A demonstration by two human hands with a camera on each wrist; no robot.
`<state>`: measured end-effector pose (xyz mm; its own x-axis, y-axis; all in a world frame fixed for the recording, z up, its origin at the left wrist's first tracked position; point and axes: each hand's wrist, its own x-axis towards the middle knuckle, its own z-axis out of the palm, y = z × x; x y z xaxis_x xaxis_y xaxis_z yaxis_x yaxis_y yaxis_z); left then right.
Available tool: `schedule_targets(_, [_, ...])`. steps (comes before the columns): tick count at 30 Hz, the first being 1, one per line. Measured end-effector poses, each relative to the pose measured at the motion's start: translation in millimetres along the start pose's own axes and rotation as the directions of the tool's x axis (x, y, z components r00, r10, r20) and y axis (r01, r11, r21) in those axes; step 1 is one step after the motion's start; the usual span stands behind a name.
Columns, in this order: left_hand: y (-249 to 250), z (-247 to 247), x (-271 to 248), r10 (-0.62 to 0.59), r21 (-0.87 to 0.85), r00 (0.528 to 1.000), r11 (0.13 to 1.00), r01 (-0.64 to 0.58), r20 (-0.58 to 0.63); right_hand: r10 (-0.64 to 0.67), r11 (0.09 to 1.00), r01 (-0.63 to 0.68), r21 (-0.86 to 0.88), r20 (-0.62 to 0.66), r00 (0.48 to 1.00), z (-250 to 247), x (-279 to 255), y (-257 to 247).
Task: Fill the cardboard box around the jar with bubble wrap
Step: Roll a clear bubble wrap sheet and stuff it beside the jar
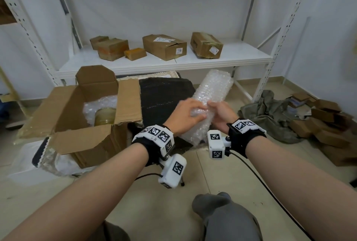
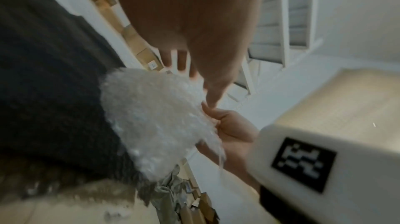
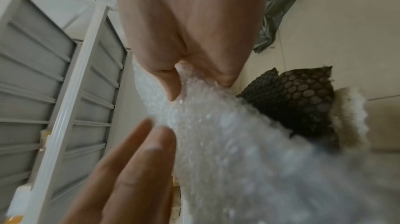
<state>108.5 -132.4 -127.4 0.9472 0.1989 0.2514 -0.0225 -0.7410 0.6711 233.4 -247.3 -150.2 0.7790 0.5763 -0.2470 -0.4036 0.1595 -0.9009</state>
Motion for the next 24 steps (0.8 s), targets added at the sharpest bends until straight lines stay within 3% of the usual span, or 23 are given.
schedule_targets(2, [3, -10, 2, -0.076, 0.041, 0.991, 0.996, 0.081, -0.112, -0.022, 0.998, 0.019, 0.054, 0.046, 0.999, -1, -3, -4])
schedule_targets(3, [6, -16, 5, -0.144, 0.002, 0.984, 0.989, 0.145, -0.108, -0.036, 0.997, 0.032, 0.075, 0.059, 0.998, -1, -3, -6])
schedule_targets(5, [15, -30, 9, -0.293, -0.131, 0.956, 0.949, 0.288, -0.016, -0.058, 0.993, 0.049, 0.108, 0.080, 0.995, 3, -5, -12])
schedule_targets(7, [20, -44, 13, -0.344, -0.180, 0.936, 0.919, 0.352, 0.074, -0.082, 0.987, 0.067, 0.147, 0.103, 0.991, 12, -9, -20])
schedule_targets(13, [42, -98, 5, -0.301, -0.329, 0.946, 0.887, 0.325, 0.123, -0.216, 0.959, 0.162, 0.234, 0.225, 0.950, 62, -31, -55])
schedule_targets(16, [48, -137, -4, -0.272, -0.382, 0.961, 0.885, 0.266, 0.040, -0.214, 0.977, 0.198, 0.084, 0.306, 0.928, 100, -44, -66])
schedule_targets(19, [43, -178, -16, -0.271, -0.346, 0.961, 0.908, 0.238, -0.050, -0.166, 0.978, 0.198, -0.065, 0.336, 0.927, 138, -51, -66])
schedule_targets(24, [20, -237, -40, -0.325, -0.156, 0.941, 0.939, 0.308, -0.096, -0.132, 0.967, 0.210, -0.145, 0.422, 0.897, 197, -49, -45])
